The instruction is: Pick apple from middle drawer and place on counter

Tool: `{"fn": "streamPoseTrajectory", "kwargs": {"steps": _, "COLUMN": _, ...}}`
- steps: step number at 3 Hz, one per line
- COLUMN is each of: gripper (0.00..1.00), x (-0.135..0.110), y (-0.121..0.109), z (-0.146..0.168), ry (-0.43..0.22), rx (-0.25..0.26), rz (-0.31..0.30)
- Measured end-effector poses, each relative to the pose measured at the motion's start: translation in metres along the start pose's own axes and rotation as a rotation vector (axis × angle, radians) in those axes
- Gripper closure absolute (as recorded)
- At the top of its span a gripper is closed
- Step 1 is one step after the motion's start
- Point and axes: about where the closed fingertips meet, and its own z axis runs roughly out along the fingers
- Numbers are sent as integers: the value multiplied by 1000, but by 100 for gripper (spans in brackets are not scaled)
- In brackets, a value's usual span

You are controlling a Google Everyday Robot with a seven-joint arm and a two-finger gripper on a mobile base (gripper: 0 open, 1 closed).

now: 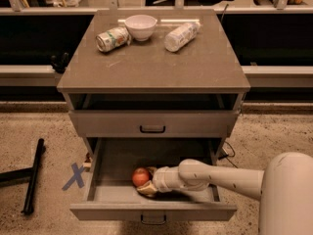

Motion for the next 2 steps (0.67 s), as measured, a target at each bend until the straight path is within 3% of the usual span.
{"fn": "streamPoseTrajectory", "kwargs": {"steps": 1, "gripper": 100, "x": -2, "y": 0, "z": -1, "ry": 0, "rx": 0, "rz": 0}}
{"fn": "streamPoseTrajectory", "kwargs": {"steps": 2, "gripper": 100, "x": -2, "y": 0, "z": -1, "ry": 0, "rx": 0, "rz": 0}}
